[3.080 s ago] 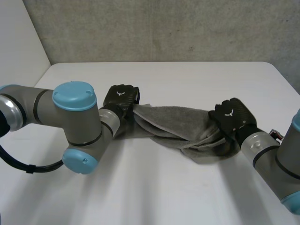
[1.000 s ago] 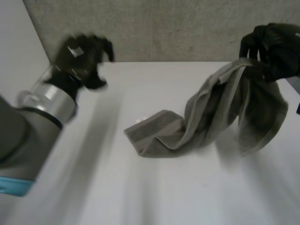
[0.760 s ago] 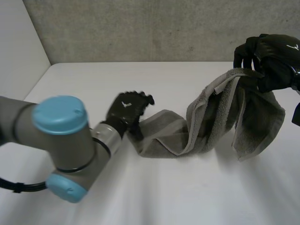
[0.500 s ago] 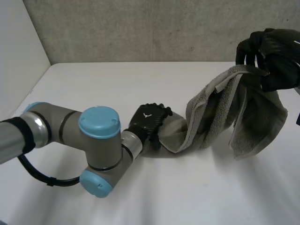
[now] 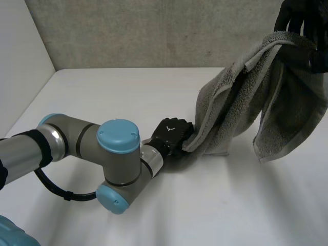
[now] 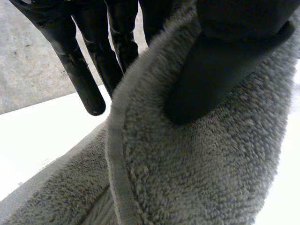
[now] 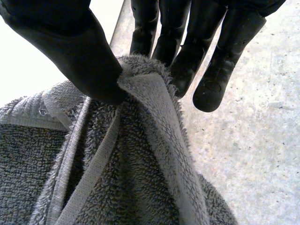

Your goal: Fold the towel.

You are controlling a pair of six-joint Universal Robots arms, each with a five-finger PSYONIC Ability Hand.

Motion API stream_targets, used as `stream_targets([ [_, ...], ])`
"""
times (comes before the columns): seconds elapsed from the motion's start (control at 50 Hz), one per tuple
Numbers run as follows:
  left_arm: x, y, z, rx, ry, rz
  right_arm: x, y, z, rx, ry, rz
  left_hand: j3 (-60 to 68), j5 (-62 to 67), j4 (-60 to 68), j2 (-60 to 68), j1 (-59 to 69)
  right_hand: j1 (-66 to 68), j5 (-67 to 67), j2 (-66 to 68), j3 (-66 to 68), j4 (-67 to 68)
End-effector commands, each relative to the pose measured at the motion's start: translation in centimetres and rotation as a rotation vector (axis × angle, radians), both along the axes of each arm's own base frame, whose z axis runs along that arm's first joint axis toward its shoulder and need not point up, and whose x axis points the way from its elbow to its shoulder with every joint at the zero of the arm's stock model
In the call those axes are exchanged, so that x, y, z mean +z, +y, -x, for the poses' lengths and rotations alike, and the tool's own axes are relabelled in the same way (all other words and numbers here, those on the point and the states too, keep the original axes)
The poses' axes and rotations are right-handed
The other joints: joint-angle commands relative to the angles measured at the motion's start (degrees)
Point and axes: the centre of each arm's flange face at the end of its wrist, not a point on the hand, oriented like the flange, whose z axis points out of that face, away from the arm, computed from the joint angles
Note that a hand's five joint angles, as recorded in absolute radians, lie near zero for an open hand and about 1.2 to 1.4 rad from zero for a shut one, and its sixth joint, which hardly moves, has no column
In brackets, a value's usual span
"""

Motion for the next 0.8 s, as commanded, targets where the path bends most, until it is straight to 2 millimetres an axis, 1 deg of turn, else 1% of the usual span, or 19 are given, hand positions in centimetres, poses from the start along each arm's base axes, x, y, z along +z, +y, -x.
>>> stream_targets([
  [0.02,0.9,-0.7,-0.3,0.045,0.025,0.015,-0.3,-0.4,0.1,-0.006,0.002,-0.006,18.5,19.1,18.4,18.4,18.9,5.8,5.5,4.2,3.1,3.7],
  [0.08,2.0,-2.1,-1.7,0.130,0.021,0.043,-0.3,-0.8,0.1,-0.008,0.002,0.003,18.5,19.1,18.4,18.4,18.9,5.8,5.5,4.2,3.1,3.7],
  [0.12,4.3,-4.1,-4.5,0.235,0.035,0.072,-0.9,-1.9,0.2,-0.011,0.006,-0.007,18.5,19.1,18.4,18.4,18.9,5.8,5.5,4.2,3.1,3.7],
  [0.14,4.3,-4.1,-4.5,0.235,0.035,0.072,-0.9,-1.9,0.2,-0.011,0.006,-0.007,18.5,19.1,18.4,18.4,18.9,5.8,5.5,4.2,3.1,3.7],
  [0.18,6.9,-5.1,-7.2,0.301,0.057,0.101,-2.0,-3.4,0.4,-0.016,0.008,-0.051,18.5,19.1,18.4,18.4,18.9,5.8,5.5,4.2,3.1,3.7],
  [0.2,6.9,-5.1,-7.2,0.301,0.057,0.101,-2.0,-3.4,0.4,-0.016,0.008,-0.051,18.5,19.1,18.4,18.4,18.9,5.8,5.5,4.2,3.1,3.7],
  [0.22,8.4,-5.0,-8.3,0.323,0.071,0.121,-2.8,-4.1,0.4,-0.016,0.009,-0.084,18.5,19.1,18.4,18.4,18.9,5.8,5.5,4.2,3.1,3.7],
  [0.26,11.1,-4.0,-9.9,0.344,0.100,0.159,-4.6,-5.6,0.5,-0.021,0.021,-0.159,18.5,19.1,18.4,18.4,18.9,5.8,5.5,4.2,3.1,3.7],
  [0.28,11.1,-4.0,-9.9,0.344,0.100,0.159,-4.6,-5.6,0.5,-0.021,0.021,-0.160,18.5,19.1,18.4,18.4,18.9,5.8,5.5,4.2,3.1,3.7],
  [0.32,13.4,-2.1,-11.0,0.335,0.129,0.197,-6.6,-6.8,0.4,-0.020,0.052,-0.219,18.5,19.1,18.4,18.4,18.9,5.8,5.5,4.2,3.1,3.7],
  [0.44,16.3,1.4,-13.1,0.308,0.166,0.254,-10.0,-7.5,-1.0,0.024,0.161,-0.349,18.5,19.1,18.4,18.4,18.9,5.8,5.5,4.2,3.1,3.7],
  [0.52,16.7,2.5,-13.5,0.287,0.158,0.274,-11.8,-7.5,-2.1,0.060,0.253,-0.408,18.5,19.1,18.4,18.4,18.9,5.8,5.5,4.2,3.1,3.7],
  [0.56,15.8,2.4,-13.5,0.279,0.112,0.275,-13.7,-8.0,-2.7,0.087,0.354,-0.453,18.5,19.1,18.4,18.4,18.9,5.8,5.5,4.2,3.1,3.7],
  [0.62,14.8,1.8,-13.4,0.280,0.077,0.265,-14.5,-8.5,-3.0,0.086,0.402,-0.464,18.5,19.1,18.4,18.4,18.9,5.8,5.5,4.2,3.1,3.7],
  [0.66,12.2,0.1,-12.7,0.274,-0.008,0.239,-15.3,-9.9,-3.5,0.046,0.475,-0.453,18.5,19.1,18.4,18.4,18.9,5.8,5.5,4.2,3.1,3.7],
  [0.68,12.1,0.1,-12.7,0.274,-0.009,0.239,-15.3,-9.9,-3.5,0.046,0.475,-0.453,18.5,19.1,18.4,18.4,18.9,5.8,5.5,4.2,3.1,3.7],
  [0.72,10.9,-2.8,-12.2,0.290,-0.079,0.266,-15.3,-10.7,-5.0,0.028,0.508,-0.412,18.5,19.1,18.4,18.4,18.9,5.8,5.5,4.2,3.1,3.7],
  [0.74,10.9,-2.8,-12.2,0.290,-0.079,0.266,-15.3,-10.7,-5.0,0.028,0.508,-0.412,18.5,19.1,18.4,18.4,18.9,5.8,5.5,4.2,3.1,3.7],
  [0.8,11.3,-6.6,-11.7,0.322,-0.108,0.339,-13.8,-11.9,-7.0,0.032,0.492,-0.273,18.5,19.1,18.4,18.4,18.9,5.8,5.5,4.2,3.1,3.7],
])
